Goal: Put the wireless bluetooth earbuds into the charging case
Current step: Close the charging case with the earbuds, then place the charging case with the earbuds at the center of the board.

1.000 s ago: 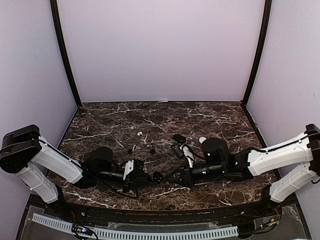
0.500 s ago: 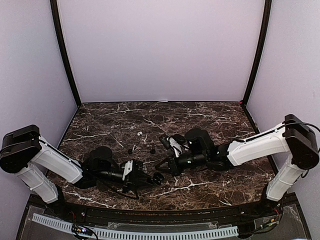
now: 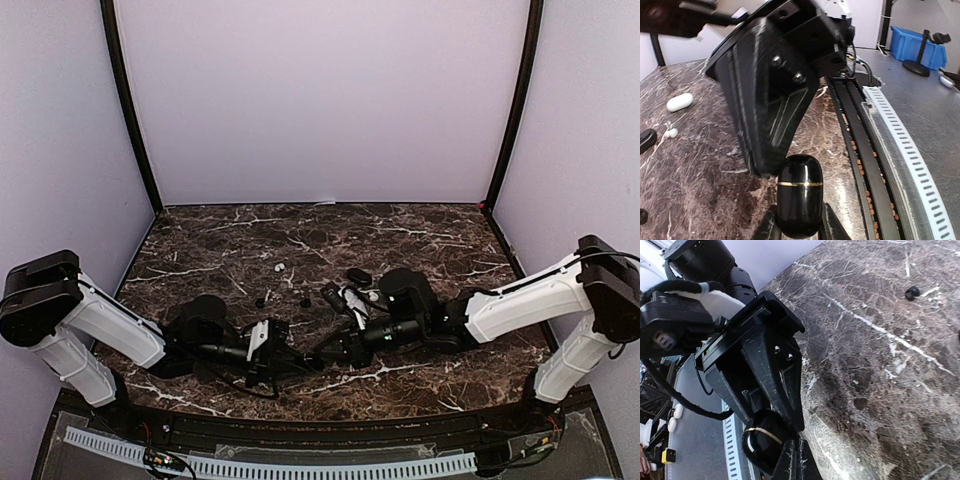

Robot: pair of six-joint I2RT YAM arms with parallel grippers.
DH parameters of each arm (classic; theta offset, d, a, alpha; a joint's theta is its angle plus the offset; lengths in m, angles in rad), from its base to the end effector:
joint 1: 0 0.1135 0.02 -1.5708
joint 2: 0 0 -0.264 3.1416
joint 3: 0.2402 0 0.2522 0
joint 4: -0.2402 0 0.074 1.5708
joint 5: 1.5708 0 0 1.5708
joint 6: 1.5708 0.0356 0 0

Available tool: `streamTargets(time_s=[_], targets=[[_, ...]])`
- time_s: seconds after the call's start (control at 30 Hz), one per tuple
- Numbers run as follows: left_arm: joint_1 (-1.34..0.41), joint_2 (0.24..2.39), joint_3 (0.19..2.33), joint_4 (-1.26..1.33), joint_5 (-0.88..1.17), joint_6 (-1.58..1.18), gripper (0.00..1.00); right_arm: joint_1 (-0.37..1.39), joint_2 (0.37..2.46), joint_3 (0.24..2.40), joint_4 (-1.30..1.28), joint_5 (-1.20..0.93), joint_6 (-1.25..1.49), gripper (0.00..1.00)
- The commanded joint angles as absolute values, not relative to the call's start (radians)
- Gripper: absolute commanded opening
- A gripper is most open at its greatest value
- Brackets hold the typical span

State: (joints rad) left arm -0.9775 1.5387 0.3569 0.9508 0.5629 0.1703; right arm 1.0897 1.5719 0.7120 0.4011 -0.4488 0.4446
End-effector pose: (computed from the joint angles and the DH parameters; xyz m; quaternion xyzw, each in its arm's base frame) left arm 0.1303 -0.2273 0.1496 0.5537 0.5388 -0.4345 0.4630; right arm 0.1347 0.2914 0.1840 -0.3739 0.7481 0.4932 0.2392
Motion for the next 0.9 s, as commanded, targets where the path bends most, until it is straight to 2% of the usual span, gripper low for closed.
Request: streamTargets(time_s=[0.0,0.33,0.57,0.7,0.87], targets=[[-0.945,1.513,0.381,0.964,0.461,0.106,0.07,1.093,1.508,0.703,0.329,-0.26,0.433,0.0],[-0.688,1.454,0.406,0.846,0.413,-0.224,0.08,0.963,1.28,0.613,0.259,0.116,0.428,0.0],[-0.481,1.353,0.362,0.762,0.327,-0.514,0.08,0.893,1.272,0.655,0.24,0.336,0.38,0.0],[-0.345,1.283,0.347,0.641,0.271,-0.577,0.08,0.868,1.316,0.672,0.292,0.352,0.363,0.0],[-0.216,1.261,0.364,0.544,0.309,-0.596,0.09,0.865,1.385,0.659,0.387,0.339,0.339,0.0]])
